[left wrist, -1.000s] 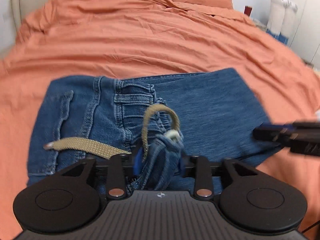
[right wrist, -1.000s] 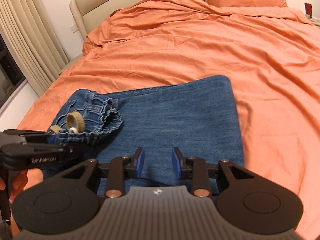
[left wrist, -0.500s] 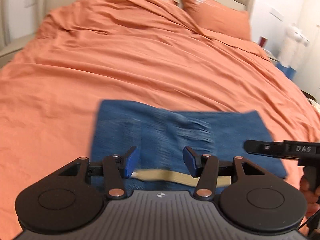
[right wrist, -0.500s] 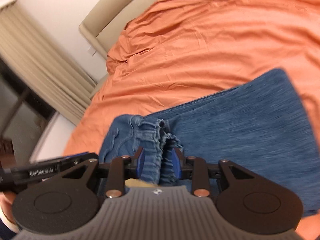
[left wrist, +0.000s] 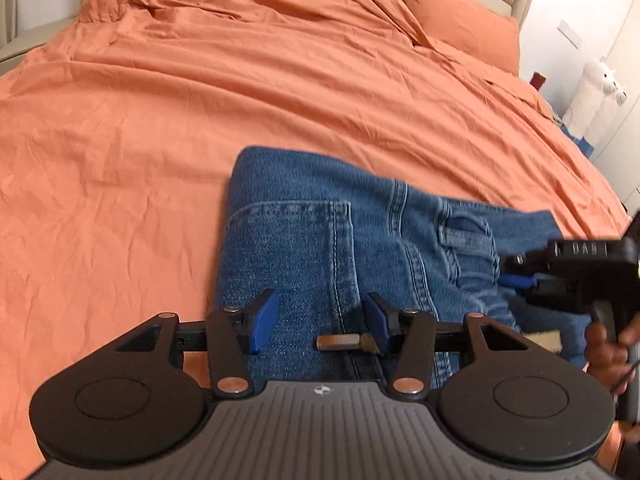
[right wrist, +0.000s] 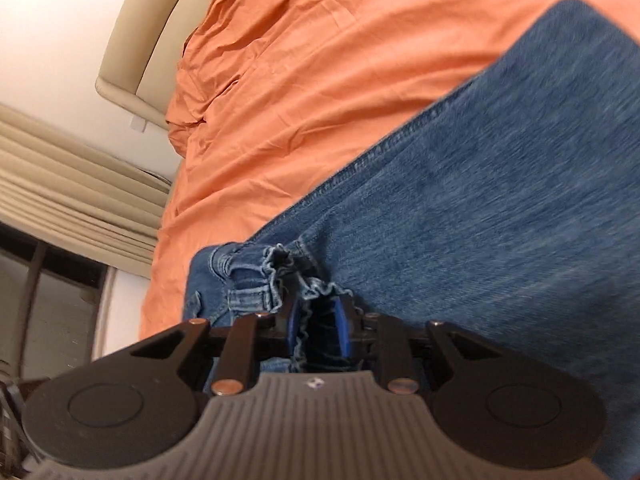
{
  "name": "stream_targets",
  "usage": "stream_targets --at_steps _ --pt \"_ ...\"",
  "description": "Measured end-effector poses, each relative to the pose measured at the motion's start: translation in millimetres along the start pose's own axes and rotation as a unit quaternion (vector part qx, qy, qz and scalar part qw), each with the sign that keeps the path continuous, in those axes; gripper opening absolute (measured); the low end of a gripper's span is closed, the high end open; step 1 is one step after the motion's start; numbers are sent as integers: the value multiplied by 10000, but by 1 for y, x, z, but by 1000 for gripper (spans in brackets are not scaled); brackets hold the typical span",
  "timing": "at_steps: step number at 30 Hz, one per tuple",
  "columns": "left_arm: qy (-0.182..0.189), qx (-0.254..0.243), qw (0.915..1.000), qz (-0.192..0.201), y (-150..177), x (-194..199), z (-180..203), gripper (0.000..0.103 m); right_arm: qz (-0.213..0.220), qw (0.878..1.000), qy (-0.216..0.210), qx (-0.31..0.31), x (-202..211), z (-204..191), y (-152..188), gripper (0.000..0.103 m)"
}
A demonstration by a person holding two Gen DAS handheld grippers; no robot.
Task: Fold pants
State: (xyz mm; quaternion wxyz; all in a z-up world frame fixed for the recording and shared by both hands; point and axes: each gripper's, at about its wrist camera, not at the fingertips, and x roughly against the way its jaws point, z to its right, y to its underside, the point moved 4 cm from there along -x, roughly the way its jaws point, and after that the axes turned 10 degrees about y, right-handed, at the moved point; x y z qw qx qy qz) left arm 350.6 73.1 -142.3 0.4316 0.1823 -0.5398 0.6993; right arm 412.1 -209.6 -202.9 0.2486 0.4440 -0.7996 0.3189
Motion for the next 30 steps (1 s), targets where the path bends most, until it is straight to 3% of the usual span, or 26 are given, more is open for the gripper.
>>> stream_targets --at_steps 2,4,7,9,11,15,19,22,24,25,28,30 --pt "68 1 9999 -105 3 -2 -1 50 -78 9995 -272 -112 -7 -1 -2 0" --pt "154 -4 9997 -173 5 -2 -3 47 84 9990 -428 -24 -1 -7 -6 0" --pt "424 108 9986 -313 8 -3 -4 44 701 9944 -409 671 15 -29 -13 0" --pt "445 81 9981 -421 11 -6 -2 44 858 9926 -298 808 15 -32 -18 0" --pt "350 -29 9980 -522 14 -11 1 43 693 9949 11 740 2 -24 -22 0" --pt "284 -92 9975 -635 12 -12 5 43 497 9975 28 497 -4 -12 -23 0" --pt "267 -125 9973 -672 11 -11 5 43 975 9887 270 1109 27 -33 -29 4" --pt "248 -136 9971 -701 10 -11 5 43 1076 9867 -87 1215 38 -42 -35 12" --pt "230 -136 9970 -721 9 -11 6 42 967 9872 -310 1226 31 -46 -34 38" --pt "221 -139 9970 -726 8 -12 7 42 939 9868 -314 1280 23 -48 -33 38" --pt "169 -164 9972 -704 5 -10 11 42 758 9871 -45 1408 -6 -46 -27 37" --pt "136 -175 9976 -655 3 -6 13 42 677 9895 -146 1270 -18 -42 -22 17"
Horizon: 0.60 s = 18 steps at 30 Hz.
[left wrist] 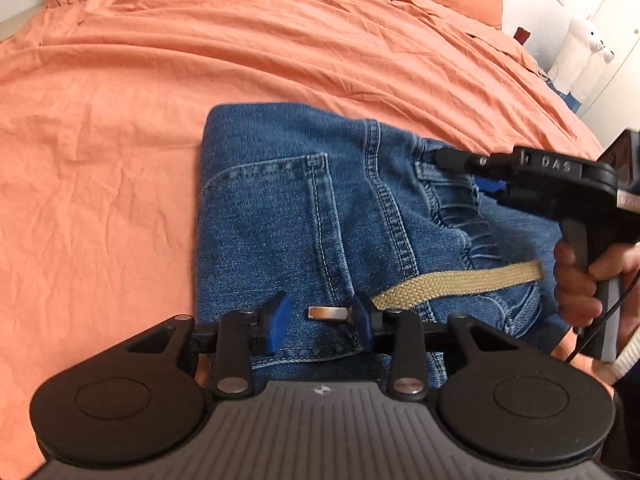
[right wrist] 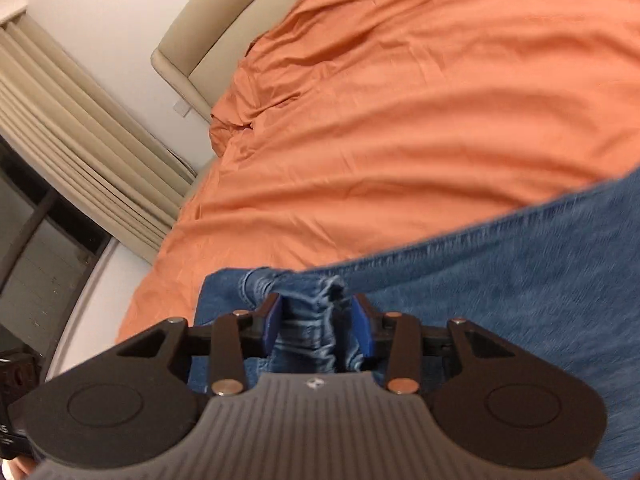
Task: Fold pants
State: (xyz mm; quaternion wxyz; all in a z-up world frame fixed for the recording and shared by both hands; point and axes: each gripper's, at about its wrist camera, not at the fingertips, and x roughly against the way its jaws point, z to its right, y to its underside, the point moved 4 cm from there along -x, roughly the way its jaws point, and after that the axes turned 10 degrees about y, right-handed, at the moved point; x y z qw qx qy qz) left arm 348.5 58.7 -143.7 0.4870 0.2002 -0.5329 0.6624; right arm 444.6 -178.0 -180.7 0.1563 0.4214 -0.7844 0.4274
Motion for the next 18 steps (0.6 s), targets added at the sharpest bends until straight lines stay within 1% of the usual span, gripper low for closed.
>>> stream_targets --at_steps 1,2,3,5,7,8,10,13,16,17,18 --pt "-8 -30 10000 42 -1 3 1 42 -25 9999 -150 -79 1 0 1 14" --pt "-14 -70 9999 110 -1 7 2 42 -21 9997 -216 -105 5 -1 1 10" --pt "-19 -107 9997 208 -3 12 4 42 -17 9996 -266 -89 11 -4 0 8" --pt "43 -214 9989 409 -7 21 7 42 -16 9985 -526 -142 28 -11 -5 8" --pt "118 -262 9982 531 -11 25 10 42 -102 9962 -802 -336 46 -14 -9 8" --pt "113 -240 9982 529 -13 25 9 42 -158 9957 -812 -415 55 -13 -10 7" --pt "51 -211 9986 485 -17 19 8 41 -283 9964 -587 -538 56 -3 -9 7" --pt "-59 -135 9992 375 -19 8 3 41 -517 9938 -286 -942 36 22 6 8" --pt "-81 24 9996 268 -18 -1 -4 41 -493 9930 -210 -1049 26 30 11 10" --pt "-65 57 9996 251 -16 -3 -5 41 -505 9931 -230 -1038 27 28 9 15" --pt "-64 69 9996 257 -15 -4 -6 41 -504 9935 -234 -993 29 25 6 18"
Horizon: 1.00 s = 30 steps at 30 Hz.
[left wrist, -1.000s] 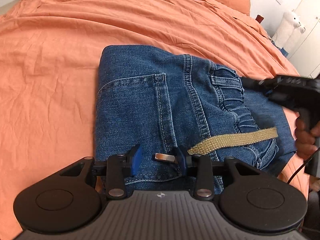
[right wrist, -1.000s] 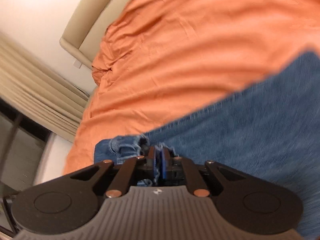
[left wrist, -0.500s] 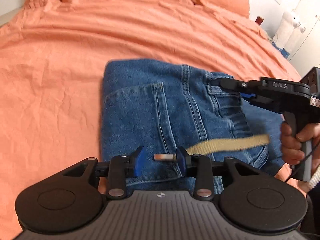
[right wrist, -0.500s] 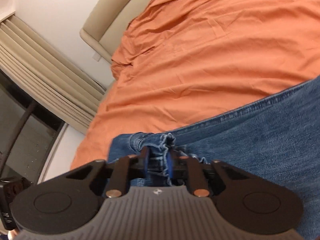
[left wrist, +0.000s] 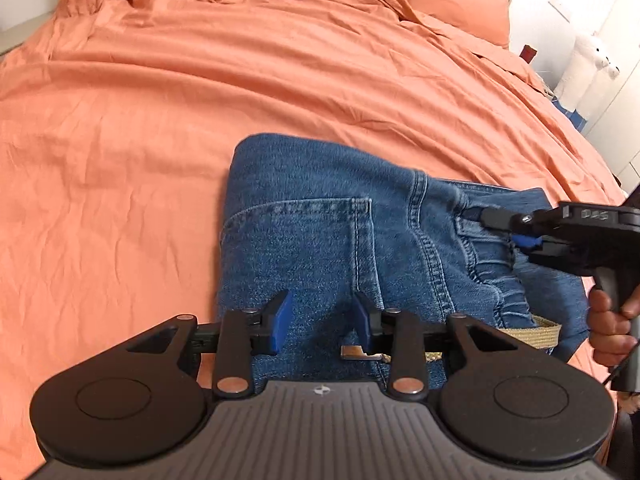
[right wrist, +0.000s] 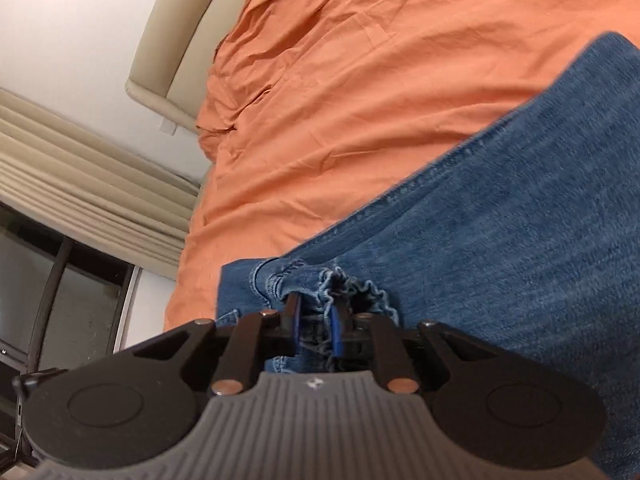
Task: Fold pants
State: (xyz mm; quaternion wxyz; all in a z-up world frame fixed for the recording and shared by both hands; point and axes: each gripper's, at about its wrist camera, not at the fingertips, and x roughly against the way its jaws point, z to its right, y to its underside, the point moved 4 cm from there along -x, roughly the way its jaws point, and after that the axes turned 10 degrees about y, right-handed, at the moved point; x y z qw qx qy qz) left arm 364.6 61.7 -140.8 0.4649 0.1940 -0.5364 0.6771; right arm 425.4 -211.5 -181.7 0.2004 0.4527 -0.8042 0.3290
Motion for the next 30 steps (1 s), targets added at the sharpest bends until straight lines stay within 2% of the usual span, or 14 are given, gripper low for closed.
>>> stream_targets --at_steps 1,2,5,8,9,11,14,19,25,30 --pt "1 -9 10000 4 1 0 0 41 49 9999 55 77 4 -3 0 21" --pt "8 -30 10000 0 0 -1 1 41 85 9998 134 153 7 -5 -1 33" --pt "20 -62 10000 4 1 -3 1 41 -46 9998 192 96 3 1 -1 35" --pt "69 11 10000 48 1 -2 0 40 -336 9991 -62 -252 -14 12 4 37" --pt "88 41 9999 66 2 -1 0 40 -396 9984 -141 -391 -19 15 5 33" --pt "132 68 9998 106 3 3 -1 40 -424 9970 -357 -546 -24 19 8 19" --pt "282 30 9993 228 5 13 0 41 -301 9977 -379 -477 -14 13 9 15" --pt "259 -43 9977 627 2 45 1 40 67 9987 23 498 19 -49 3 14" --pt "208 75 9945 1021 -2 82 -1 40 93 9827 655 1732 57 -147 -16 14" --pt "337 181 9918 1223 -10 89 5 40 373 9728 970 2072 103 -185 -34 13"
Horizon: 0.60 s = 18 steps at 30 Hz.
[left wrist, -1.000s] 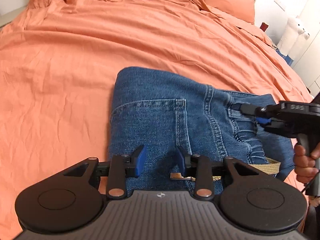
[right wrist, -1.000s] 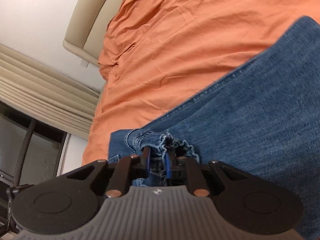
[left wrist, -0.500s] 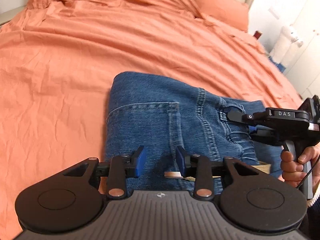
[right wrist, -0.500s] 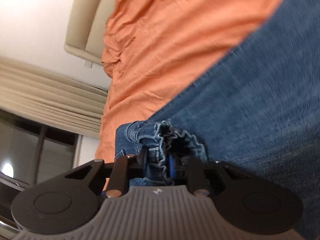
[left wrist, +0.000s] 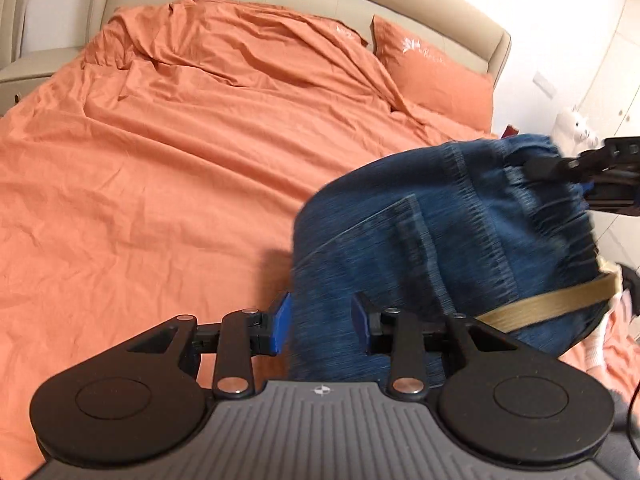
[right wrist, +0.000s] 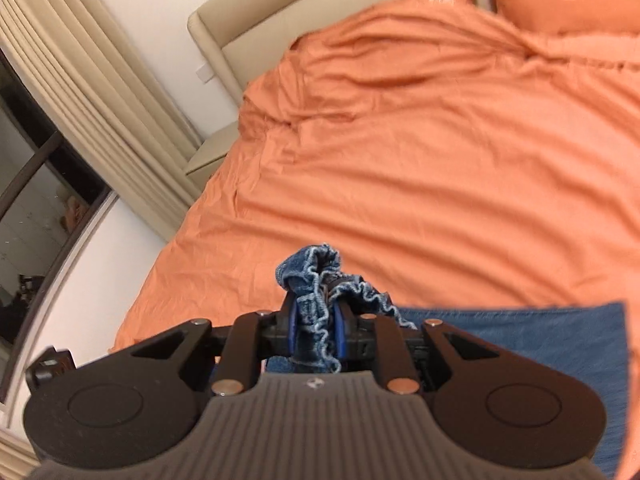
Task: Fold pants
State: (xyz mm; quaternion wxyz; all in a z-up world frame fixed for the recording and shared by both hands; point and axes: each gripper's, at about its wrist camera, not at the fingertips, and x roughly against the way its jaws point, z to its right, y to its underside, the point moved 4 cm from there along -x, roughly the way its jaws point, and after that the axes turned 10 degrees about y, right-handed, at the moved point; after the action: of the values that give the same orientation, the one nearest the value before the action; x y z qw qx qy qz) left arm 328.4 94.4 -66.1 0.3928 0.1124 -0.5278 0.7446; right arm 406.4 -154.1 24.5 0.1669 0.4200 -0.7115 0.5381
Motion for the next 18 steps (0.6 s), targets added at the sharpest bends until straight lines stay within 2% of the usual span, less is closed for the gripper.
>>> stream_targets --at_steps 5,9,12,18 --pt "275 89 9996 11 -4 -17 14 40 237 9988 432 -55 43 31 -18 13" --pt "351 -37 9993 -158 0 -46 30 40 164 9969 743 -221 55 77 -15 13" --pt "349 -203 9986 -331 4 -70 39 40 1 9946 869 -569 44 125 1 13" --pt "172 -543 9964 -633 9 -122 45 40 -353 9864 1079 -1185 -2 211 40 13"
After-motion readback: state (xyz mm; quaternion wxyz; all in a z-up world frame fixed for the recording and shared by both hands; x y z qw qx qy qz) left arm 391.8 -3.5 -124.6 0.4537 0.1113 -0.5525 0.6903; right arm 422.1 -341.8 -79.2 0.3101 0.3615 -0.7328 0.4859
